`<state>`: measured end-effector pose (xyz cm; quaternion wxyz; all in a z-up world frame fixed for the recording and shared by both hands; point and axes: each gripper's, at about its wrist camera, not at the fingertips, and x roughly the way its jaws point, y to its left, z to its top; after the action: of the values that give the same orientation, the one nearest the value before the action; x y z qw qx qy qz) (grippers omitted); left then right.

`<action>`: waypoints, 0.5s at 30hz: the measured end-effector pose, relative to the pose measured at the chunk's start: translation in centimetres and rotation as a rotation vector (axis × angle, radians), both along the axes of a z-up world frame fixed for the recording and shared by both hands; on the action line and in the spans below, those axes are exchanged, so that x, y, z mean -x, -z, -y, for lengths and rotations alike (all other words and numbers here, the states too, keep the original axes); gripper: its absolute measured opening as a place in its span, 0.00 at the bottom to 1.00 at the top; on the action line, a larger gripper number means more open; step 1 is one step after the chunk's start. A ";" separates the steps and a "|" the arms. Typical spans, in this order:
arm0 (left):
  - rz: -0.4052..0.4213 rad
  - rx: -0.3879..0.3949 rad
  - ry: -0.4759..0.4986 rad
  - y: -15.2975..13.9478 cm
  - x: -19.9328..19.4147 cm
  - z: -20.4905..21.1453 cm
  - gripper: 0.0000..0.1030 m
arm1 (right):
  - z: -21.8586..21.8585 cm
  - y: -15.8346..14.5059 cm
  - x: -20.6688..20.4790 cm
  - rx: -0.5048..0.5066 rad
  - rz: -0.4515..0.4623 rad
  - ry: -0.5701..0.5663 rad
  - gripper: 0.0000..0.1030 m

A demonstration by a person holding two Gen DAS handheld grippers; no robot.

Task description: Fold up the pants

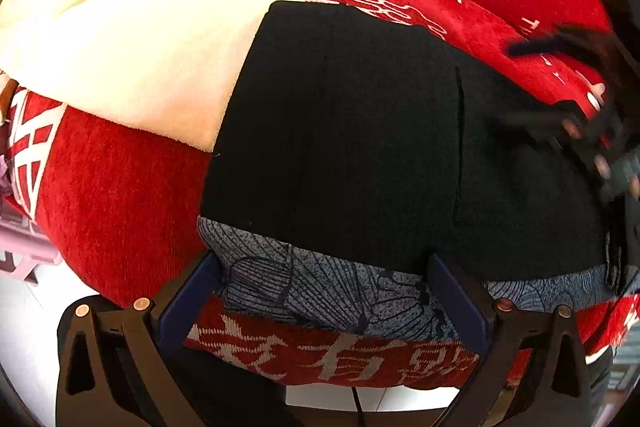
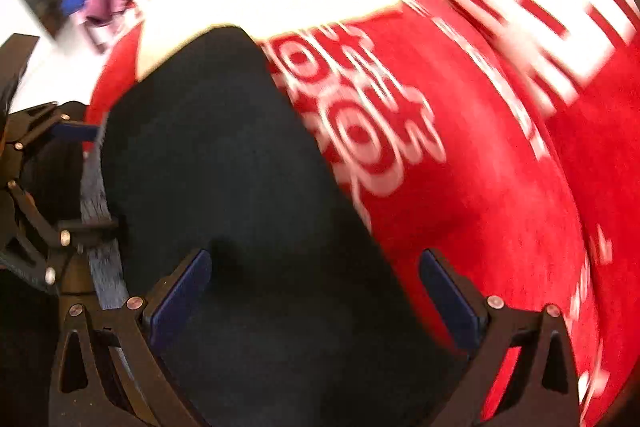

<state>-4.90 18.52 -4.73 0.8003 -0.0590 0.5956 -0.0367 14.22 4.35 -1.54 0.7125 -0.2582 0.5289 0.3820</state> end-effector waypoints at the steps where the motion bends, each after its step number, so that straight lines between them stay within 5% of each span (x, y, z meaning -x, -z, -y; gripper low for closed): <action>1: -0.004 0.013 0.001 0.1 -0.1 -0.2 1.00 | -0.8 0.3 -0.5 -0.011 -0.024 -0.030 1.00; 5: -0.019 0.047 -0.003 0.5 -0.7 -0.7 1.00 | -4.2 2.6 -0.7 -0.064 -0.206 -0.141 0.95; 7: -0.020 0.053 0.009 0.4 -0.8 -0.9 1.00 | -4.9 2.2 0.4 -0.075 -0.184 -0.154 0.90; 8: -0.022 0.063 0.013 0.4 -0.9 -1.1 1.00 | -4.9 1.9 0.7 -0.081 -0.202 -0.165 0.84; 10: -0.025 0.110 0.033 0.2 -0.9 -1.8 1.00 | -4.4 0.7 1.0 -0.076 -0.201 -0.152 0.52; 12: -0.018 0.165 0.048 0.0 -1.1 -3.0 1.00 | -3.6 -0.8 2.3 -0.066 -0.132 -0.163 0.31; 15: -0.010 0.360 0.055 -0.5 -0.8 -5.9 1.00 | -2.6 -4.0 4.6 -0.112 -0.039 -0.181 0.22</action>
<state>-4.06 24.46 -4.23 0.7724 -0.1853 0.5848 -0.1644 9.61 6.98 2.48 0.6781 -0.2572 0.4949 0.4787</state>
